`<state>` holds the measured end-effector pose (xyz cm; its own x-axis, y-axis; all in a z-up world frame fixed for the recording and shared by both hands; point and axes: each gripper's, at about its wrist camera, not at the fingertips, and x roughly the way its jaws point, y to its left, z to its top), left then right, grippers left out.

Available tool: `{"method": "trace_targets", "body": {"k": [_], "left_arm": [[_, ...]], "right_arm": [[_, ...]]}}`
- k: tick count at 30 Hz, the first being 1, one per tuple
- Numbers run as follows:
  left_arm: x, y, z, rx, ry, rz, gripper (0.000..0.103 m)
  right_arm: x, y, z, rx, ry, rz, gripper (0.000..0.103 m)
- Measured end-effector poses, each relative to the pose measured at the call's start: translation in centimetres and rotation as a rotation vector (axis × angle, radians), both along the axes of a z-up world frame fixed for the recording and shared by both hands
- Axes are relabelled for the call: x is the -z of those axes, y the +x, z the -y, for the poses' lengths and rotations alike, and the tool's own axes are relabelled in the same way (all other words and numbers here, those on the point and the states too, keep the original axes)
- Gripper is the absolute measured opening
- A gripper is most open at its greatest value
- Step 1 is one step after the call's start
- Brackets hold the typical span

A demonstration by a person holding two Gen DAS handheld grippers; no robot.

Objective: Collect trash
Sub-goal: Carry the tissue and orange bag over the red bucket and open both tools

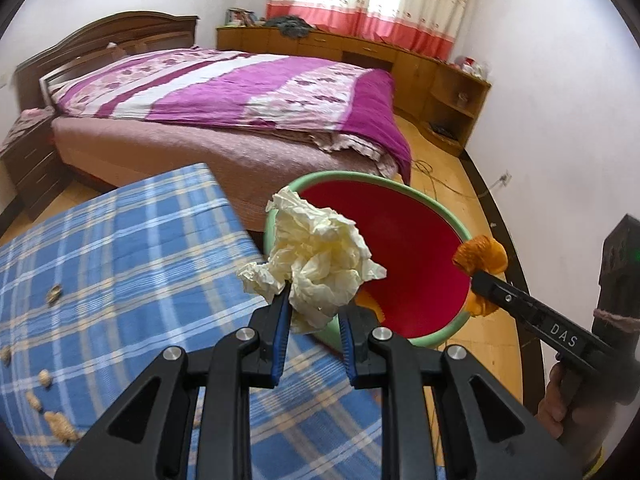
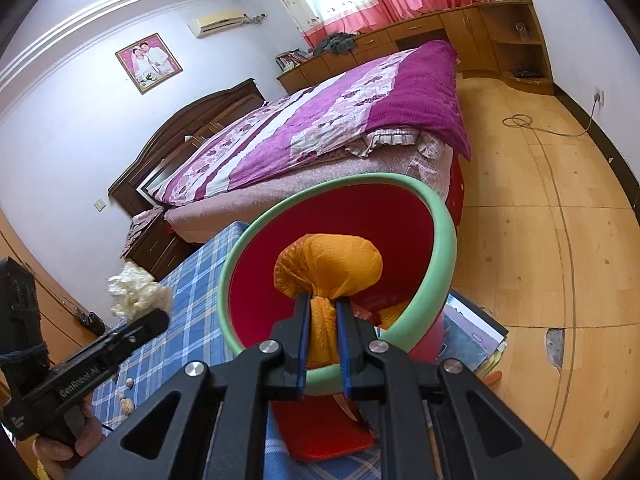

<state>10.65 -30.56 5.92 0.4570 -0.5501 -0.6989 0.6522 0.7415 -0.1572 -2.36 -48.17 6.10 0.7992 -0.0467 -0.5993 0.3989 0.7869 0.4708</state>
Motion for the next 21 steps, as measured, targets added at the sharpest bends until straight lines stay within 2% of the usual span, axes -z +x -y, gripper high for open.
{"method": "trace_targets", "body": {"k": [7,11,18,21], "left_arm": [[1.9,1.3,3.6,0.065,0.012,-0.039,0.023],[2.5,1.7,4.6,0.07,0.021,-0.042,0.038],[2.9,2.1,4.4,0.049,0.013,-0.051,0.041],[2.8,2.1,3.5,0.031,0.007,-0.059,0.041]], "right_arm": [[0.8,0.9,1.5,0.009,0.005,-0.005,0.018],[1.3,1.6,2.2,0.011,0.002,-0.016,0.028],[1.7,1.8,2.3,0.006,0.013,-0.02,0.034],[1.5,1.6,2.0,0.003,0.015,-0.016,0.04]]}}
